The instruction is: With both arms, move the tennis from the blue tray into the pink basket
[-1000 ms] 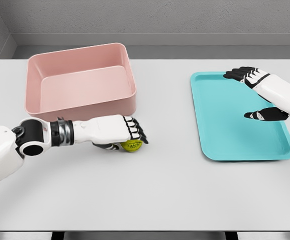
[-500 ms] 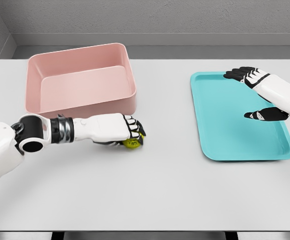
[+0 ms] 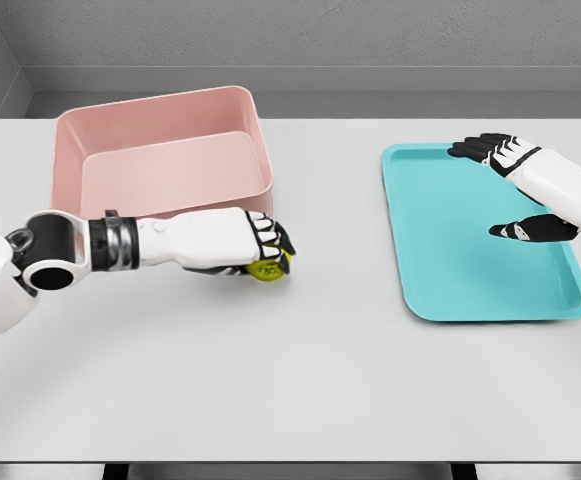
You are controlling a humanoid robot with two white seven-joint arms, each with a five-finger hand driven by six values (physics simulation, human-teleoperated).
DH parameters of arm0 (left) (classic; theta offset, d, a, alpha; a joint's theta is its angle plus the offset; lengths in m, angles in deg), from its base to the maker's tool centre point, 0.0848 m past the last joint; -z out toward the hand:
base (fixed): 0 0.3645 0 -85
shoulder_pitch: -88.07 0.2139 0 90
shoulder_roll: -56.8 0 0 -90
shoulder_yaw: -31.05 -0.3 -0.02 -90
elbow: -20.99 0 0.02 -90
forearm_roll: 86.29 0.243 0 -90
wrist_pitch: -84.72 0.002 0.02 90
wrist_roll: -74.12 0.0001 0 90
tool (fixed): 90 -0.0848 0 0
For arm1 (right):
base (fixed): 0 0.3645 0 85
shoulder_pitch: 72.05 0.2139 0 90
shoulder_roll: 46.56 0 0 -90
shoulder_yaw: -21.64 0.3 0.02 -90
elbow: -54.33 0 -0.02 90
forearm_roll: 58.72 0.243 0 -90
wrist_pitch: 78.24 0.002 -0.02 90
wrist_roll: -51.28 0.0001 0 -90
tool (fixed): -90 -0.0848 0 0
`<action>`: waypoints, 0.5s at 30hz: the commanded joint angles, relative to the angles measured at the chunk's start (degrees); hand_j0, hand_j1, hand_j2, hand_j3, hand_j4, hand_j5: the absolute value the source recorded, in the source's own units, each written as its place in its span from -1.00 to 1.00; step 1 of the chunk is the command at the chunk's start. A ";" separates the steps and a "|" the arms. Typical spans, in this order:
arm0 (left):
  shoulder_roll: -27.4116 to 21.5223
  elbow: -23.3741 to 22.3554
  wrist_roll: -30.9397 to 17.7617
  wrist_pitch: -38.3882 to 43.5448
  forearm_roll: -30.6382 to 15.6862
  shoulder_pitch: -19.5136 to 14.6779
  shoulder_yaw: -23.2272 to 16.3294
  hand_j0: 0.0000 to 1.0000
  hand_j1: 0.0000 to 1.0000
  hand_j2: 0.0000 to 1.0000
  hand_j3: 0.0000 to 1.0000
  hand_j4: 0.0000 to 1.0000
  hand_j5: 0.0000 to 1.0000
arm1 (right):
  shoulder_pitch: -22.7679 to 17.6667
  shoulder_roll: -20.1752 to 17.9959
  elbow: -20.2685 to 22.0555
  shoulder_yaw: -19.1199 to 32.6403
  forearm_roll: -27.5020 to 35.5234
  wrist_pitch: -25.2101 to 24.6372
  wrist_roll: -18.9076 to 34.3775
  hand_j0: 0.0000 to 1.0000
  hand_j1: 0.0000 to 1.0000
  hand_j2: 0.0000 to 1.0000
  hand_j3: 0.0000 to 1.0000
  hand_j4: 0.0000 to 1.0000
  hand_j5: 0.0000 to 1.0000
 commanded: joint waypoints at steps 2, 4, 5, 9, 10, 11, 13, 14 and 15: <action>-0.96 0.24 0.04 0.12 -1.63 -0.18 0.20 0.07 0.07 0.07 0.07 0.07 0.07 | 0.00 -0.03 -0.04 0.01 0.39 -0.17 -0.03 1.00 1.00 1.00 1.00 1.00 1.00; -1.31 0.24 0.04 0.12 -2.59 -1.05 0.20 0.07 0.07 0.07 0.07 0.07 0.07 | 0.00 -0.03 -0.04 0.01 0.48 -0.17 -0.03 1.00 1.00 1.00 1.00 1.00 1.00; -1.93 0.24 0.04 0.12 -3.30 -1.14 0.28 0.07 0.07 0.07 0.07 0.07 0.07 | -0.09 -0.03 -0.04 0.01 0.39 -0.17 -0.03 1.00 1.00 1.00 1.00 1.00 1.00; -2.81 0.50 0.04 0.12 -4.44 -1.93 0.72 0.07 0.07 0.07 0.07 0.07 0.07 | -0.18 -0.12 -0.30 0.01 0.39 -0.17 -0.03 1.00 1.00 1.00 1.00 1.00 1.00; -2.81 0.42 0.04 0.12 -4.44 -2.20 0.90 0.07 0.07 0.07 0.07 0.07 0.07 | -0.18 -0.21 -0.39 0.10 0.39 -0.17 -0.03 1.00 1.00 1.00 1.00 1.00 1.00; -3.16 0.50 0.04 0.12 -4.79 -2.29 0.90 0.07 0.07 0.07 0.07 0.07 0.07 | -0.18 -0.21 -0.30 0.10 0.39 -0.17 -0.03 1.00 1.00 1.00 1.00 1.00 1.00; -3.60 0.42 0.04 0.12 -5.32 -2.55 1.69 0.07 0.07 0.07 0.07 0.07 0.07 | -0.18 -0.12 -0.13 0.09 0.48 -0.17 -0.03 1.00 1.00 1.00 1.00 1.00 1.00; -3.60 0.41 0.04 0.12 -5.41 -2.55 2.04 0.07 0.07 0.07 0.07 0.07 0.07 | -0.26 -0.12 -0.13 0.01 0.48 -0.17 -0.03 1.00 1.00 1.00 1.00 1.00 1.00; -3.69 0.33 0.04 0.12 -6.02 -2.64 2.22 0.07 0.07 0.07 0.07 0.07 0.07 | -0.18 -0.12 -0.13 0.10 0.48 -0.17 -0.03 1.00 1.00 1.00 1.00 1.00 1.00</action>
